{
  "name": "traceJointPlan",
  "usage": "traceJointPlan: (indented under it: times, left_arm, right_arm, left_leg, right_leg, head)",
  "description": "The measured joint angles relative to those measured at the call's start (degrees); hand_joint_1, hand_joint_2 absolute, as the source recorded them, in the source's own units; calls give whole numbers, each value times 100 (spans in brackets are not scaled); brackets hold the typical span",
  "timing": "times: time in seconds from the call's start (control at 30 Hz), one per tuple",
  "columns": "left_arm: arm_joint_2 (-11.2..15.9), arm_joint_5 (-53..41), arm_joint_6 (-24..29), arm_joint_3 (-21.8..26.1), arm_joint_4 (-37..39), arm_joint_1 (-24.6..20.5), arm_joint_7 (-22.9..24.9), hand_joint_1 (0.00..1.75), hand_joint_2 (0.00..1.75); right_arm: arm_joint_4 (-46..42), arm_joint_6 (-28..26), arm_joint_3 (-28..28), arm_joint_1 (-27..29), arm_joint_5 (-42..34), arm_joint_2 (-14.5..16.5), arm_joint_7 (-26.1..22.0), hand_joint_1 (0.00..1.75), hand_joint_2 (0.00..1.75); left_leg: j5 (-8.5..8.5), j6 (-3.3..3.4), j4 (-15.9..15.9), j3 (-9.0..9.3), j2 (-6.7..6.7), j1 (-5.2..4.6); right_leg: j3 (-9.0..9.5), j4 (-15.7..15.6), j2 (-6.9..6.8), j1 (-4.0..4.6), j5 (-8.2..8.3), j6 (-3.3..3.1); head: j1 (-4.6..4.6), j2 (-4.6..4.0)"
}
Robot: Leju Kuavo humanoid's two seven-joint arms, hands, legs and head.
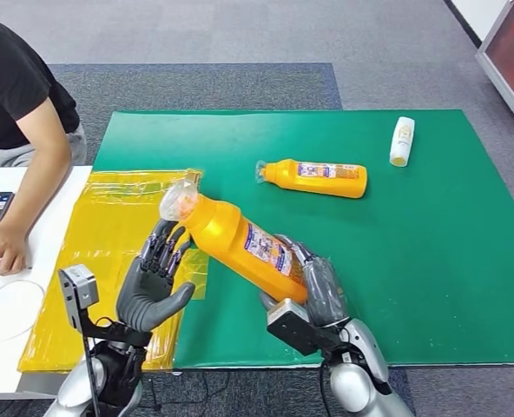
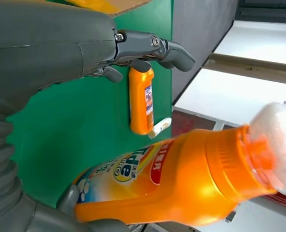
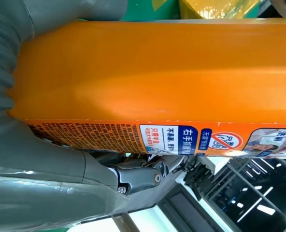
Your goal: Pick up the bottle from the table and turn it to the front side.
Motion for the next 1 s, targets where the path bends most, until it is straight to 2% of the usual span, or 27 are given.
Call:
traceJointPlan:
  times: [0.67, 1.0]
  left_arm:
    - [-9, -144, 32, -256, 27, -340, -65, 0, 175]
    - [-30, 397, -57, -280, 129, -488, 147, 0, 175]
  right_arm:
    - [-32, -81, 109, -5, -165, 0, -154, 175, 175]
    - [-32, -39, 267, -88, -280, 0, -275, 175, 175]
  left_leg:
    - [0, 0, 0, -1, 0, 0]
    - [0, 0, 0, -2, 0, 0]
  right_leg:
    - [-1, 0, 0, 0, 0, 0]
    - [-1, 0, 0, 0, 0, 0]
  head:
    - [1, 0]
    - [1, 0]
